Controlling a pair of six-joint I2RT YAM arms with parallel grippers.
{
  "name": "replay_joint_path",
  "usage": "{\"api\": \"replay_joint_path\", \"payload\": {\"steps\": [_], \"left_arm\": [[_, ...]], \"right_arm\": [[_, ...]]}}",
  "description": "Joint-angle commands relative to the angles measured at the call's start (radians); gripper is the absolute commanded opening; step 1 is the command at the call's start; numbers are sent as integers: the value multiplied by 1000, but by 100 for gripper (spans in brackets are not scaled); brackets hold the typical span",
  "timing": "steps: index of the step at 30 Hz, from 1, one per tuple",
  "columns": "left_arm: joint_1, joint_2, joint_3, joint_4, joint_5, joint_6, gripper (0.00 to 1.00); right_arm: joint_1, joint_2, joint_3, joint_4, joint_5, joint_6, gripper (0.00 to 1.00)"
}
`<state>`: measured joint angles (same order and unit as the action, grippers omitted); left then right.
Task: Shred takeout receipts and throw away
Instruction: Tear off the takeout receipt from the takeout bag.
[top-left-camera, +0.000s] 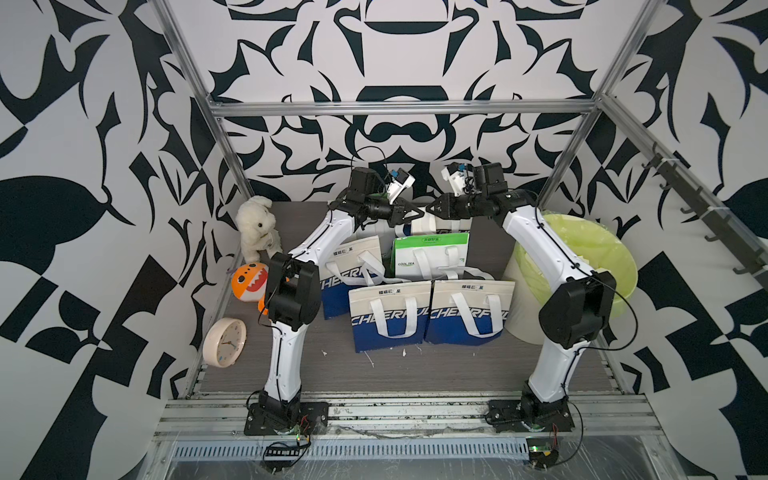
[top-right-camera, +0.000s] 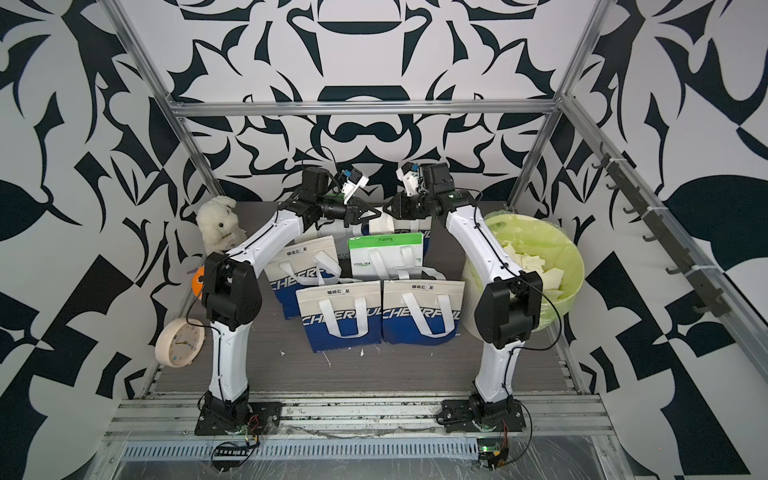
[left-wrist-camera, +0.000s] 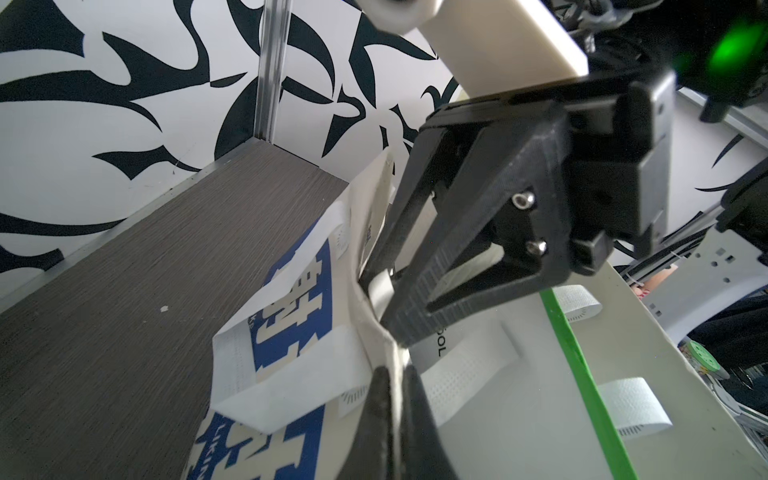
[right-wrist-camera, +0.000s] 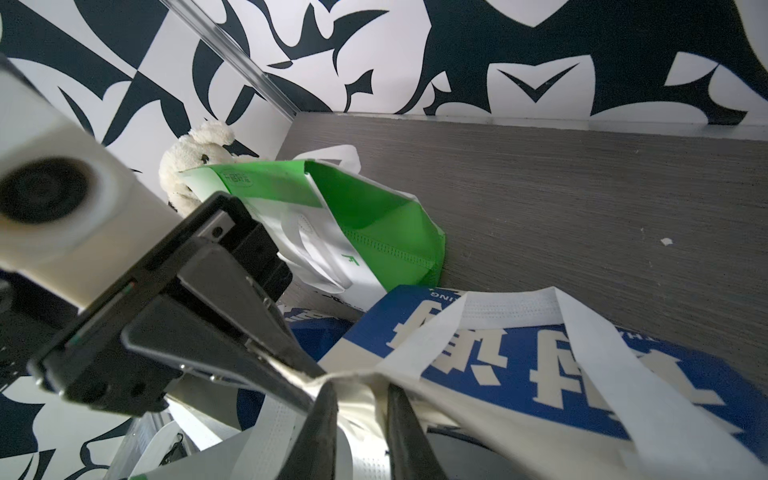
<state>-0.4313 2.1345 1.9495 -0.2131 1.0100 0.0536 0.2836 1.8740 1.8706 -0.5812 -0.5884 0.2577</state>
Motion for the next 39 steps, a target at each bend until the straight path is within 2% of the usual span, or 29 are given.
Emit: {"api": "replay_joint_path", "payload": {"steps": [1, 4, 7, 10, 13, 16, 17, 19, 28, 33, 39], "left_arm": [[-23, 15, 42, -61, 53, 30, 0], [-25, 22, 59, -72, 48, 38, 0], [-27, 25, 67, -82, 41, 48, 0], [-30, 30, 77, -102, 35, 64, 0], [-34, 35, 86, -115, 5, 72, 2], [-34, 25, 78, -121, -33, 88, 46], [-34, 15, 62, -117, -48, 94, 52], [-34, -10, 22, -95, -69, 107, 58], [-17, -146, -150, -34, -158, 144, 60], [-12, -219, -272, 12, -140, 147, 61], [-7, -298, -426, 133, -135, 114, 61]], "right_arm": [[4, 6, 59, 23, 2, -29, 21], [7, 17, 67, 4, 45, -46, 21], [23, 39, 108, -68, 143, -90, 20], [35, 63, 138, -105, 156, -112, 19], [42, 71, 149, -108, 136, -110, 9], [46, 67, 154, -114, 125, -105, 0], [46, 63, 152, -117, 125, -101, 0], [46, 51, 148, -119, 124, -93, 0], [46, 0, 127, -82, 34, -52, 0], [62, -27, 99, -42, -27, -26, 0], [89, -58, 77, -27, -10, -23, 0]]}}
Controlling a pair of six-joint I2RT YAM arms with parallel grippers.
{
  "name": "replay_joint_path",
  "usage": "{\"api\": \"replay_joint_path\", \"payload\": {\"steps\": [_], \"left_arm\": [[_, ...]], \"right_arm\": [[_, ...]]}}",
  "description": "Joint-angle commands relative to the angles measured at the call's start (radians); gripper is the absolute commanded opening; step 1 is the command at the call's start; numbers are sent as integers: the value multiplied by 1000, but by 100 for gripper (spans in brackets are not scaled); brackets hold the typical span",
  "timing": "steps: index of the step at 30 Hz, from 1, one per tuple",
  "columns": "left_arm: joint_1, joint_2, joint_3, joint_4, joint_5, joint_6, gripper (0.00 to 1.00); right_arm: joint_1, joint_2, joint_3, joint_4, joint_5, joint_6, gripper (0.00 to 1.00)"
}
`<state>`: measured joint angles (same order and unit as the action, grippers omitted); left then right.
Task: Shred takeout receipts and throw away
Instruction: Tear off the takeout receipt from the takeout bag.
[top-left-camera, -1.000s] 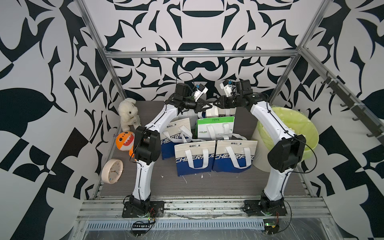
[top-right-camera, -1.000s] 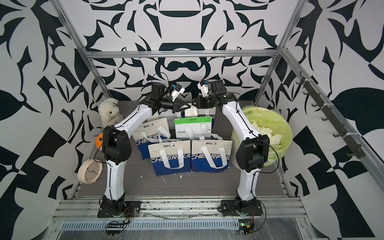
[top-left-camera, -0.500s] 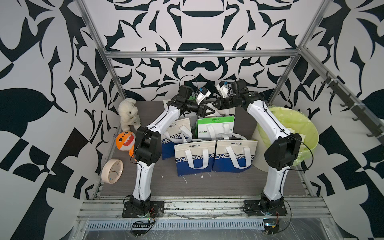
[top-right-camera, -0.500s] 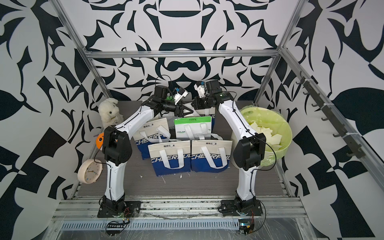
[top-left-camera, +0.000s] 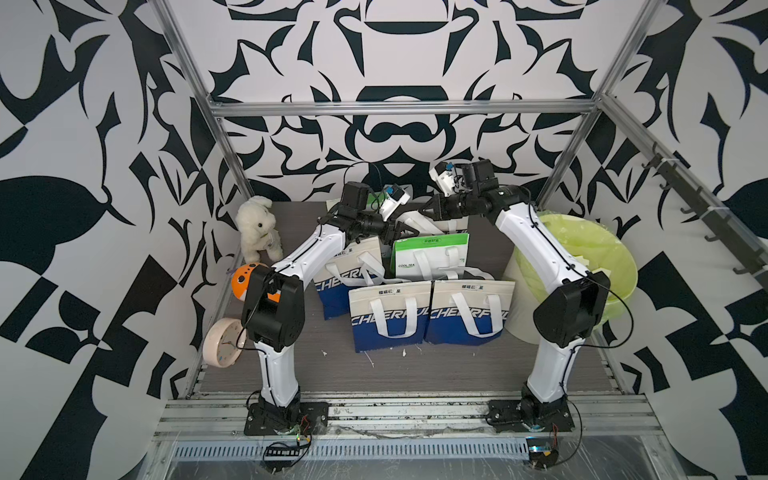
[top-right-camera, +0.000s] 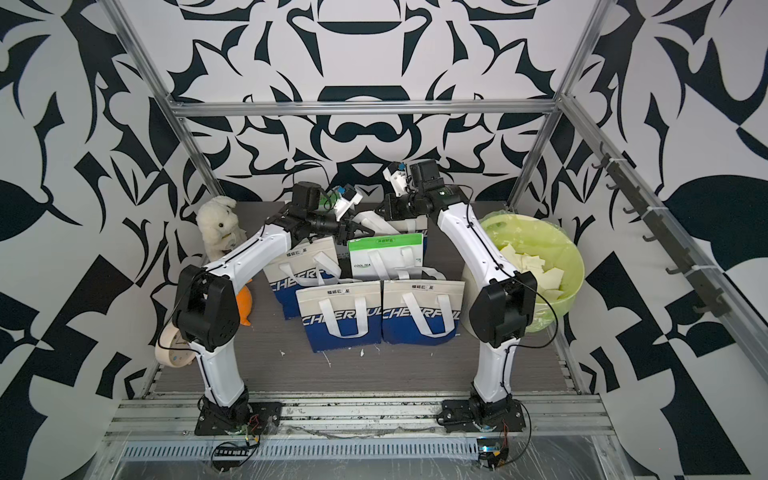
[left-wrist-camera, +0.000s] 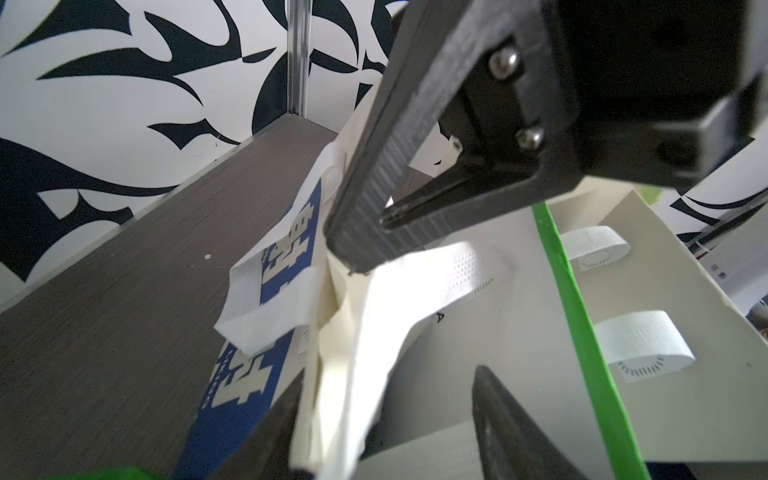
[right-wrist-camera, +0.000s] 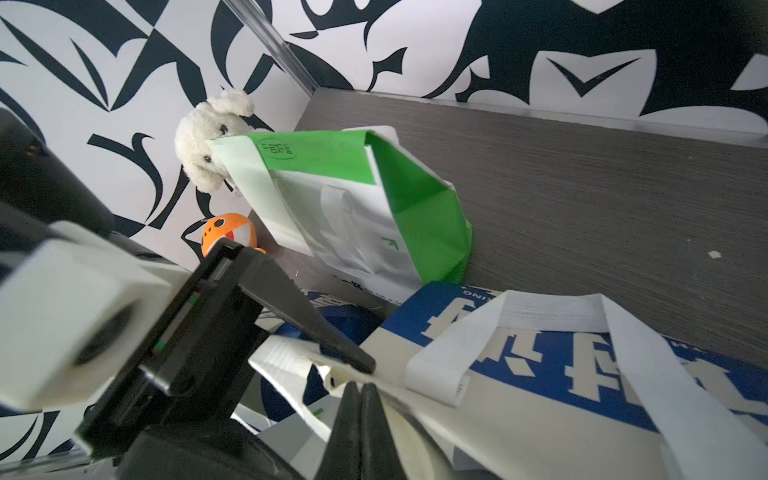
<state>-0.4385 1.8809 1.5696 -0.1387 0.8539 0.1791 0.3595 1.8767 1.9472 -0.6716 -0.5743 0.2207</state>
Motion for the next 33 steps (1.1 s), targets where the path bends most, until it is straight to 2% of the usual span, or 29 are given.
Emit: {"api": "replay_joint_path", "payload": {"steps": [1, 17, 33], "left_arm": [[1, -56, -67, 76, 21, -17, 61], [1, -100, -161, 175, 14, -78, 62], [0, -89, -174, 229, -1, -125, 62]], "right_arm": [[13, -65, -3, 68, -20, 18, 0], [14, -118, 5, 151, -102, 137, 0], [14, -133, 67, 190, -145, 213, 0]]}}
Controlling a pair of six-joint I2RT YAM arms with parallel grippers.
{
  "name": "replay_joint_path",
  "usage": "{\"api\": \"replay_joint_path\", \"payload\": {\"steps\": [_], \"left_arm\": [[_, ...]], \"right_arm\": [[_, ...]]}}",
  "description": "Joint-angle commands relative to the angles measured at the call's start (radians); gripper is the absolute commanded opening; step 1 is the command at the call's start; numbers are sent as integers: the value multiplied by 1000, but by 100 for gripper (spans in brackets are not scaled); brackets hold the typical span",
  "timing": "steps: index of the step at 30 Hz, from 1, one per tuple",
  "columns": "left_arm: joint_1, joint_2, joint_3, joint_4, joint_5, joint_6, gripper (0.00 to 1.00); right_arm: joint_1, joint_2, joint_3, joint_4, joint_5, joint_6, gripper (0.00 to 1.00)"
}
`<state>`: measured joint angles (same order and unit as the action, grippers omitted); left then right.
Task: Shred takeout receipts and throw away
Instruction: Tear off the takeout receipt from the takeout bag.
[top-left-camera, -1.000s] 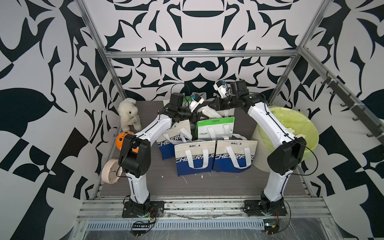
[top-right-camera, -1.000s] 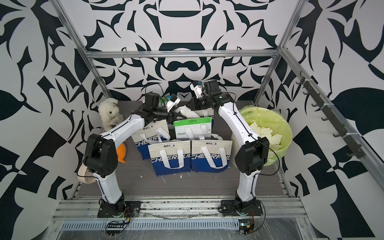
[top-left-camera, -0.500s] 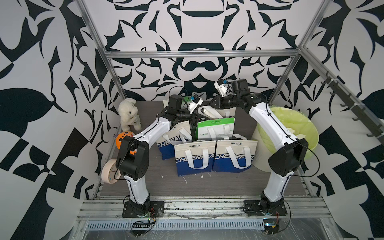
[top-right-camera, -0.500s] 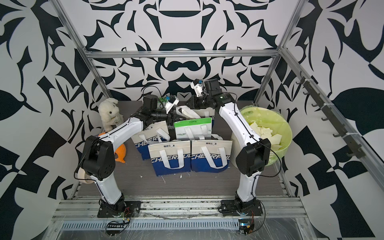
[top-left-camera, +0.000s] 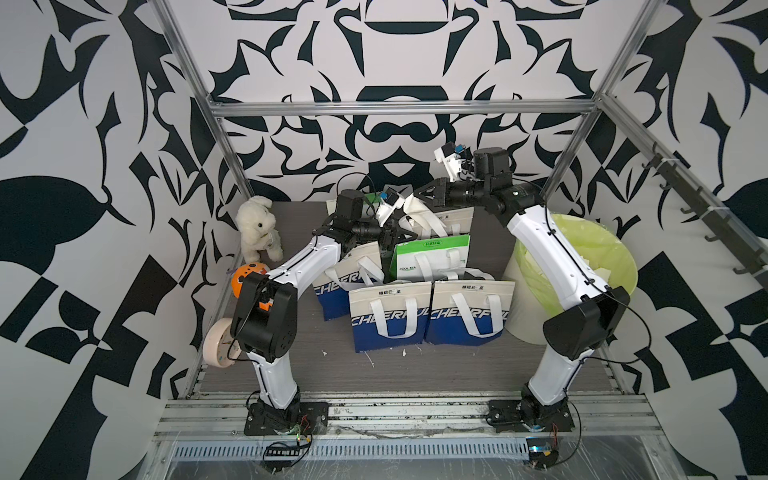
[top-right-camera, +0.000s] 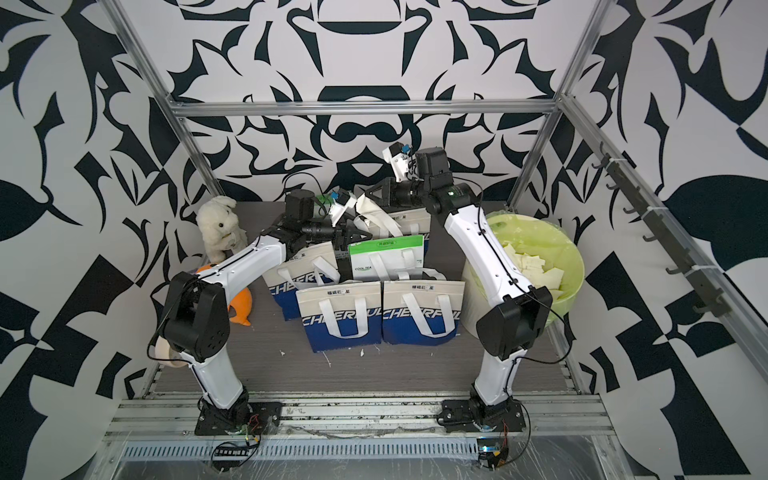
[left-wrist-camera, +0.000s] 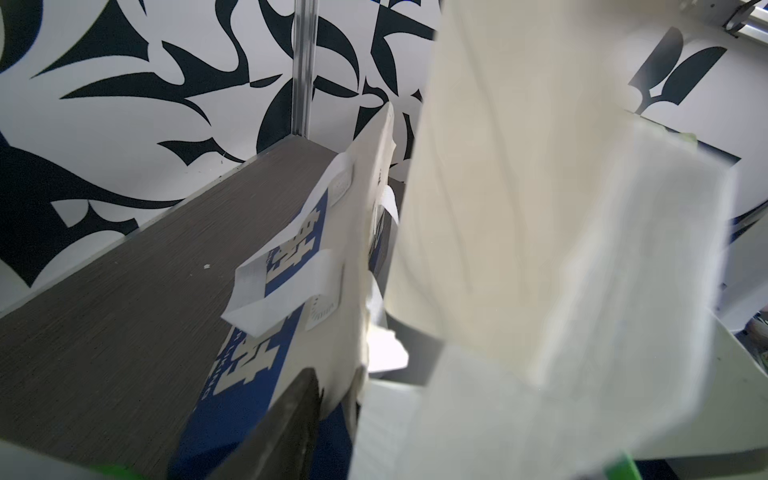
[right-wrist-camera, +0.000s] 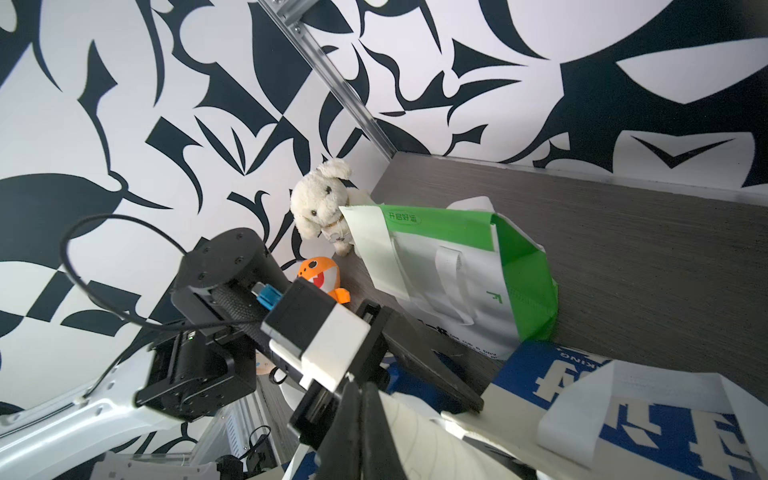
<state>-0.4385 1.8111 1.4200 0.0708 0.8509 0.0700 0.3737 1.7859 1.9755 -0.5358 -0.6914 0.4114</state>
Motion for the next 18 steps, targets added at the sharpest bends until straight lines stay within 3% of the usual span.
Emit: {"api": "replay_joint_path", "payload": {"steps": [1, 5, 13, 18], "left_arm": [[0, -23, -30, 26, -3, -17, 62], [1, -52, -50, 54, -26, -22, 62], [1, -152, -85, 26, -171, 46, 63], [0, -222, -124, 12, -242, 65, 63]], "right_arm": [[0, -46, 40, 57, -25, 23, 0], [-1, -75, 55, 32, 65, -10, 0], [-1, -203, 60, -30, 446, -173, 0], [-1, -270, 52, -86, 480, -229, 0]]}}
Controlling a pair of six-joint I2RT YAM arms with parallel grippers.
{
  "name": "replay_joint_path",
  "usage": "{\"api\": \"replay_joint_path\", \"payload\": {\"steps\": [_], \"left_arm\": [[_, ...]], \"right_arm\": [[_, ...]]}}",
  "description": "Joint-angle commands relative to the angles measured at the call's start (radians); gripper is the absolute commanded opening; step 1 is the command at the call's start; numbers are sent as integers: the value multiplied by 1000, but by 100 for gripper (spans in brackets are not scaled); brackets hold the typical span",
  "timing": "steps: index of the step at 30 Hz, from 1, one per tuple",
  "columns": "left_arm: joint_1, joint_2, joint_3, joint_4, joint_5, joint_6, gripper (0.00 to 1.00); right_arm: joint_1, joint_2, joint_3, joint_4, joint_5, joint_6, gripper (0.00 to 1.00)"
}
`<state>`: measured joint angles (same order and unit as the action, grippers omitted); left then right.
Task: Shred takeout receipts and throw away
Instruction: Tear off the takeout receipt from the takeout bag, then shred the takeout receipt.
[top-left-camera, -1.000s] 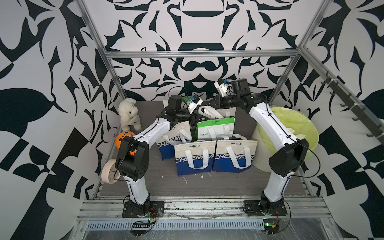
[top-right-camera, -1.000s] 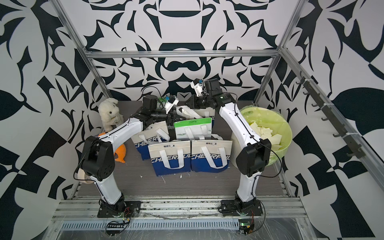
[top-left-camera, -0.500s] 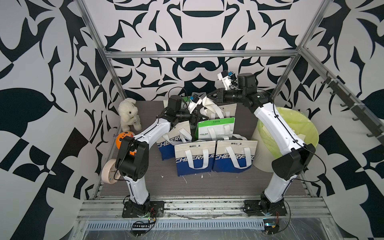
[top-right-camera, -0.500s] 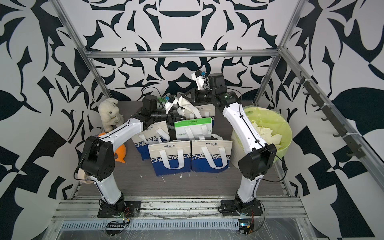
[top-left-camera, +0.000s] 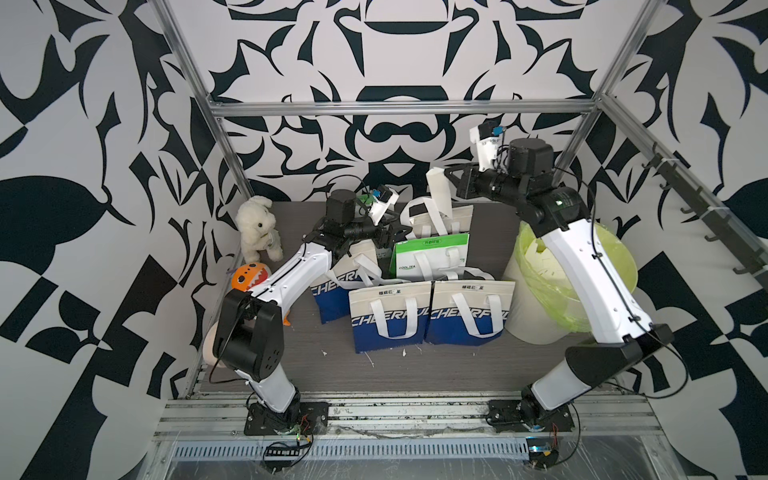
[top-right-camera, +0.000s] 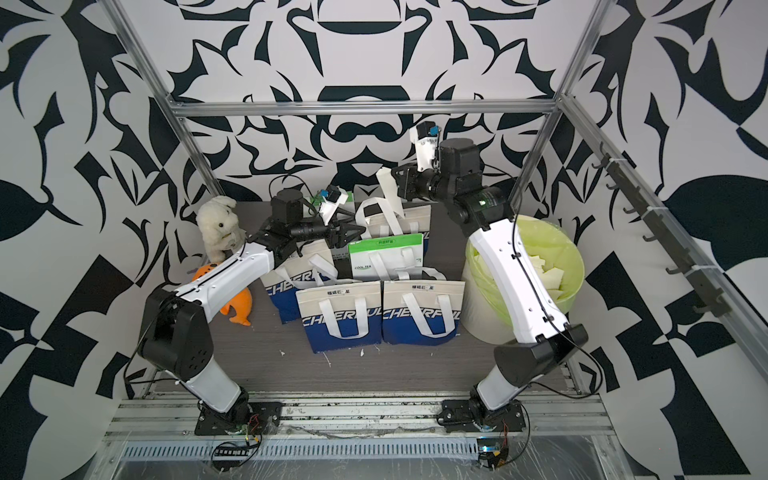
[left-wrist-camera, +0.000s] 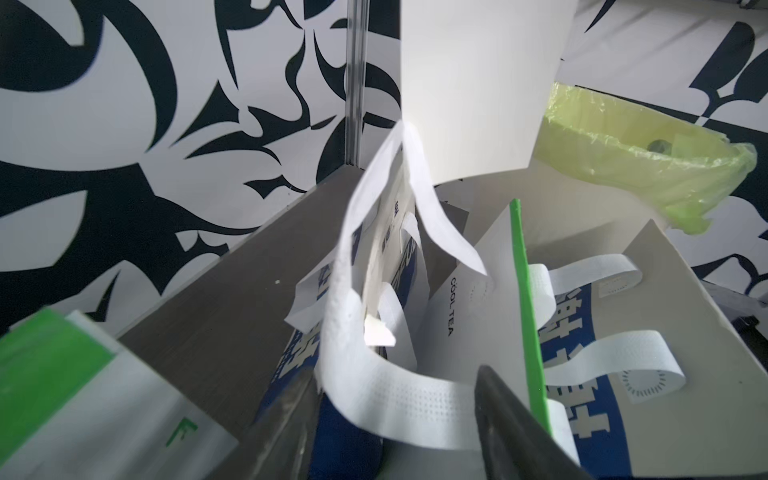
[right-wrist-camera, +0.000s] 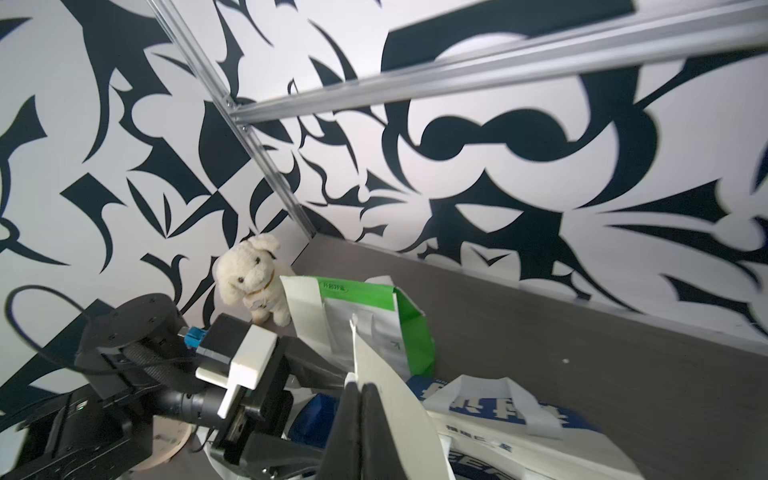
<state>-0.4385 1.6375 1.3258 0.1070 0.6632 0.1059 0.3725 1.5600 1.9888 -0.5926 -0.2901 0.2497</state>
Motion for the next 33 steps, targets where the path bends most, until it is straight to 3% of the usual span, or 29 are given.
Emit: {"api": "replay_joint_path", "payload": {"steps": [1, 5, 11, 17, 23, 28, 33], "left_arm": [[0, -70, -40, -22, -61, 29, 63], [0, -146, -60, -16, -39, 13, 64], [-12, -218, -20, -78, 148, -34, 64], [-114, -248, 17, -141, 188, -41, 63], [-214, -278, -24, -57, 213, -109, 61], [-231, -290, -59, 89, 231, -237, 56], [-244, -281, -46, 82, 257, -256, 50]], "right_arm": [[1, -56, 39, -47, 78, -69, 0], [0, -136, -17, -66, 27, -52, 0], [0, -307, -176, -102, -185, -14, 0], [0, -485, -410, -38, -354, 41, 0], [0, -572, -543, -30, -426, 46, 0], [0, -600, -598, -17, -448, 50, 0], [0, -606, -610, -14, -430, 45, 0]]}}
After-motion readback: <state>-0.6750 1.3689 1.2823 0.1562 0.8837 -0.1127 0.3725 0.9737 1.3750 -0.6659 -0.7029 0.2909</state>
